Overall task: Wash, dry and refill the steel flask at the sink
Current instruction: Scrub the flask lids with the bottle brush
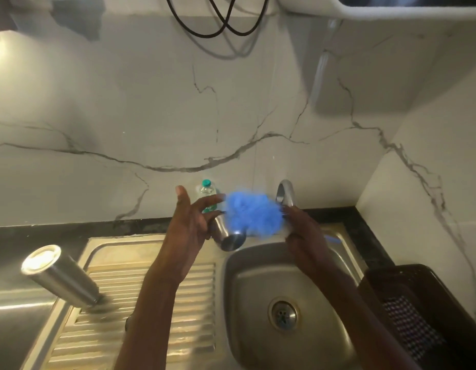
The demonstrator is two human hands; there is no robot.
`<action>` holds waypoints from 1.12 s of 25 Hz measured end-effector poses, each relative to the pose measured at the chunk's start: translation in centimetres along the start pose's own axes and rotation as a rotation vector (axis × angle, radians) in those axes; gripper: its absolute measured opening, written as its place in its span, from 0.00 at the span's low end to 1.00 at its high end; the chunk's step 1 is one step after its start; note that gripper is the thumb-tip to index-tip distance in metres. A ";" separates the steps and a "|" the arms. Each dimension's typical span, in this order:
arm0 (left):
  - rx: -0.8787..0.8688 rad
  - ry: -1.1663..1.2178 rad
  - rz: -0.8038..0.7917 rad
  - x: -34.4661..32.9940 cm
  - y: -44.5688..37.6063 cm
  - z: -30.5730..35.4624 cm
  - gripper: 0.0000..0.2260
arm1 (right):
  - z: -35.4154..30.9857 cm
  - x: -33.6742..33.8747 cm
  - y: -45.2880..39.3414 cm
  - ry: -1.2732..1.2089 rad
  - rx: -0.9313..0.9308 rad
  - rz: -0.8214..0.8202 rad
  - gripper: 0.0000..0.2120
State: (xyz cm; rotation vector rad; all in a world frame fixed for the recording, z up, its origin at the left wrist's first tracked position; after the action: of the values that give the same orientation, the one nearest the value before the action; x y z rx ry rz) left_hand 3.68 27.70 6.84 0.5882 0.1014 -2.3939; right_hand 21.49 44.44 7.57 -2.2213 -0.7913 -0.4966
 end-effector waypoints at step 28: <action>-0.343 -0.453 0.088 -5.0 1.0 0.4 0.25 | -2.0 -8.8 7.6 -1.222 -0.956 -0.481 0.24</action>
State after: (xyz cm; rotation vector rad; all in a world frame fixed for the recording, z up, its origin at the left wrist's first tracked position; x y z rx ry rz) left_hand 7.57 29.75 9.44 -0.1092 0.2734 -2.2913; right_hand 19.85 35.27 0.25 -3.1690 -2.0573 0.5244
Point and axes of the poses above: each hand's wrist, its own y-axis away from the middle knuckle, its own x-axis out of the back of the hand, z = x × y, the point moved 10 cm from there along -y, towards the middle knuckle, and after that the axes turned 3 degrees about y, right-handed, at the moved point
